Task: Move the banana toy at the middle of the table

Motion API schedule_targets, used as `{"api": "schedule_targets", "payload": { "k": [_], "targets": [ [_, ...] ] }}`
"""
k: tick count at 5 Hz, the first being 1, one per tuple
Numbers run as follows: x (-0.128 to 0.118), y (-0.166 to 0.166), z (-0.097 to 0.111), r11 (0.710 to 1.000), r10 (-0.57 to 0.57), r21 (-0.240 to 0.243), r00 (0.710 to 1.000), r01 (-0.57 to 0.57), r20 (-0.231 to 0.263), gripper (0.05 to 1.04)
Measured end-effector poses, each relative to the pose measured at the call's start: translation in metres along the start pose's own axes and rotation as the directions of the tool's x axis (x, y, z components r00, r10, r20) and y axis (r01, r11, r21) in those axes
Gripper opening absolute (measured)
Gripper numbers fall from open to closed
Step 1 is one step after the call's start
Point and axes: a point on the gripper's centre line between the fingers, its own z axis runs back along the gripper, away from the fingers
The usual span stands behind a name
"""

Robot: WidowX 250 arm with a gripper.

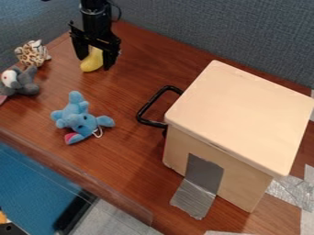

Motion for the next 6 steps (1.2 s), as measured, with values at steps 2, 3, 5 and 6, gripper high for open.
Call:
{"api": "schedule_targets", "payload": {
  "k": [2,3,5,6],
  "targets": [
    [0.014,0.011,-0.018,0.999,-0.012,0.033,1.000,0.012,-0.020,0.963],
    [0.010,0.008,-0.023,0.999,-0.024,0.025,0.999,0.024,-0.024,0.816],
    [0.001,-0.010,-0.017,0.999,-0.052,-0.008,0.999,0.052,-0.003,0.550],
    [0.014,-0.033,-0.013,0.995,-0.083,-0.053,0.996,0.084,0.035,0.550]
  ]
}}
